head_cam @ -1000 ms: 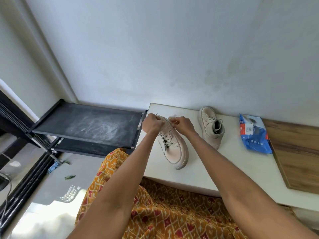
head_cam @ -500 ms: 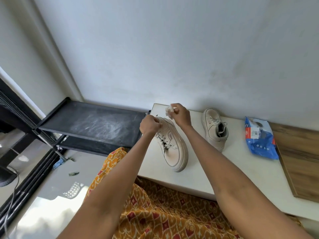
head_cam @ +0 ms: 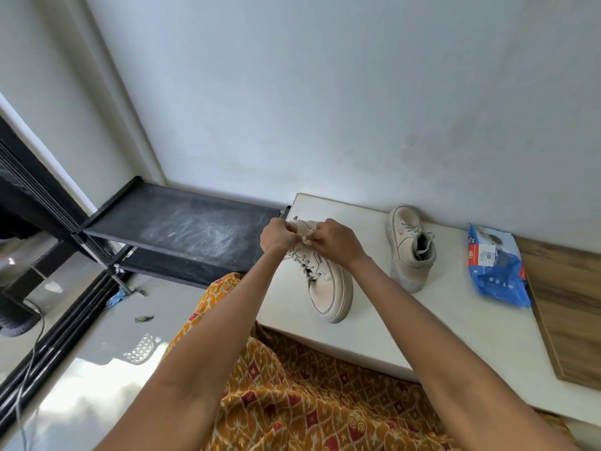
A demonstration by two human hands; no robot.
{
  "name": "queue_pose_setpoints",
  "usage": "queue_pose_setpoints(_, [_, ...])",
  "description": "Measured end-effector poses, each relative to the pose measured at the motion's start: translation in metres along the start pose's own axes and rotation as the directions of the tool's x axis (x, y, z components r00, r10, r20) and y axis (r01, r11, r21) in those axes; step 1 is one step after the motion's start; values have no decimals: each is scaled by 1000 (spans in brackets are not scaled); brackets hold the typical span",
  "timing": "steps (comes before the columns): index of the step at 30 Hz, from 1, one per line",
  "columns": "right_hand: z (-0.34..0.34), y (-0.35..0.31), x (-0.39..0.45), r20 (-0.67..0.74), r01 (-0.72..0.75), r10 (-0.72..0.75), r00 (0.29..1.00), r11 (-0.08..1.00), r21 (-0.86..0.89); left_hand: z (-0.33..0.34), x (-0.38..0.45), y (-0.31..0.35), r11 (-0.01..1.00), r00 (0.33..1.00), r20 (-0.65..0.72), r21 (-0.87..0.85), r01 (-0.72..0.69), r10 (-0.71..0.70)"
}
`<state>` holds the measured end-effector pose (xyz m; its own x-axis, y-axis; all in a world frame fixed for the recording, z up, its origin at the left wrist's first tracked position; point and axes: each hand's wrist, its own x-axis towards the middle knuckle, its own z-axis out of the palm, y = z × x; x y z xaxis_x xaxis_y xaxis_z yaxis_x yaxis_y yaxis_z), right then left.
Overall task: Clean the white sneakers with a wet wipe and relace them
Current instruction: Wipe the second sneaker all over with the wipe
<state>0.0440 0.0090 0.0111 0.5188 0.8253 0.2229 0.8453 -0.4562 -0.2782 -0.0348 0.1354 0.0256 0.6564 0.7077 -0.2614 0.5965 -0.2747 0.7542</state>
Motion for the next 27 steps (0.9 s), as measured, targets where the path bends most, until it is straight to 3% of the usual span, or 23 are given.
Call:
queue_pose_setpoints(2, [-4, 1, -15, -14, 23, -23, 1000, 999, 22, 1, -1, 3, 1000, 1000, 10, -13, -4, 4])
queue_pose_setpoints(6, [-20, 3, -8, 115, -38, 33, 993, 998, 40, -1, -2, 5, 1000, 999, 27, -9, -20, 20])
queue_pose_setpoints(9, [-21, -1, 13, -37, -276, 290, 956, 938, 208, -5, 4, -4, 1000, 999, 32, -1, -17, 17])
queue_pose_setpoints(11, [-16, -8, 27, -42, -373, 407, 913, 871, 320, -7, 7, -11, 1000, 999, 40, -11, -15, 15])
queue_pose_setpoints(14, [-2, -24, 36, 58, -318, 316, 947, 892, 322, -8, 10, -18, 999, 998, 43, -11, -36, 37])
queue_pose_setpoints(23, [5, -30, 30, 116, -178, 162, 980, 973, 147, -6, -5, -36, 971, 971, 61, 43, -234, 231])
queue_pose_setpoints(27, [-5, -26, 21, 179, -104, 88, 980, 991, 86, -3, -10, -39, 974, 976, 10, 58, -217, 217])
